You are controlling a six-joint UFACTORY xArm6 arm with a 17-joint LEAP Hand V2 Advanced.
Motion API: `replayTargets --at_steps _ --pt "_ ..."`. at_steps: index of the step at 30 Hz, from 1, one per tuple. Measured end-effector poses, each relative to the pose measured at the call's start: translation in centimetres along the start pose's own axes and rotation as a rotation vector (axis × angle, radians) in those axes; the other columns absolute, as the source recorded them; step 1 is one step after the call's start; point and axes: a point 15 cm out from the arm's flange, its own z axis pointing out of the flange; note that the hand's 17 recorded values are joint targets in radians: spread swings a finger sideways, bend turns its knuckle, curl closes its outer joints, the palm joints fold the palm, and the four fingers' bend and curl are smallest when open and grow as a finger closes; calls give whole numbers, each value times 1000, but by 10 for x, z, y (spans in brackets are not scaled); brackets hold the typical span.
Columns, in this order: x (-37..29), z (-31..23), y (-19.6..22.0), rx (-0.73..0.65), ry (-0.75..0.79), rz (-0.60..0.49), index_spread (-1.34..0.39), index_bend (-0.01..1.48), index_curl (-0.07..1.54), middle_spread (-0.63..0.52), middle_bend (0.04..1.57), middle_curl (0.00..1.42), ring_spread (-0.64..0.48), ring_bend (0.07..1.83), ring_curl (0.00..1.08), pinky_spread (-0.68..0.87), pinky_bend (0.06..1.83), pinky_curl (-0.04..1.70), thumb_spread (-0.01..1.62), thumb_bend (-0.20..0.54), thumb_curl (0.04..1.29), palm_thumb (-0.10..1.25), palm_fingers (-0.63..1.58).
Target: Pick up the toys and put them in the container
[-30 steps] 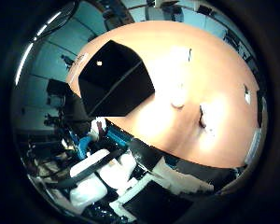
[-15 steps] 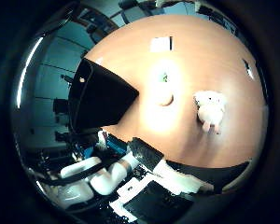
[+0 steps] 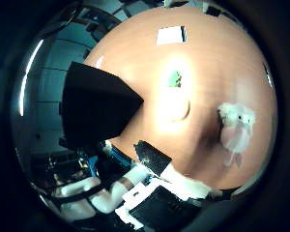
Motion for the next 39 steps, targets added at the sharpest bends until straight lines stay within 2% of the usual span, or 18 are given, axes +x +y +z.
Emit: replayTargets --at_steps 11,16,27,29,31,36,38,39 --pt "-20 76 -14 -32 -36 8 -324 166 292 -31 195 336 161 275 241 412 287 288 994 -27 271 450 264" --pt "-29 109 -6 -67 -58 13 -313 166 293 -26 196 335 164 275 240 413 286 288 995 -27 272 445 264" --pt "-43 148 -7 -115 -86 -7 -306 174 298 -24 193 330 154 288 241 419 302 293 989 -27 275 456 297" --pt "-43 152 -7 -117 -86 -9 -311 162 293 -55 212 335 116 325 246 415 304 287 989 -27 275 456 369" --pt "-39 154 -8 -109 -81 -7 -324 149 280 -117 245 347 17 428 265 395 319 284 988 -24 278 461 478" --pt "-38 154 -4 -123 -78 -11 -347 169 272 -213 358 391 -182 622 306 216 388 276 990 -25 281 479 699" --pt "-41 154 -2 -132 -82 -17 -379 179 273 -253 454 428 -268 748 338 36 488 274 990 -23 283 493 968" --pt "-42 154 -1 -137 -85 -18 -392 195 282 -264 503 450 -273 795 357 -57 558 287 993 -20 285 504 1155"
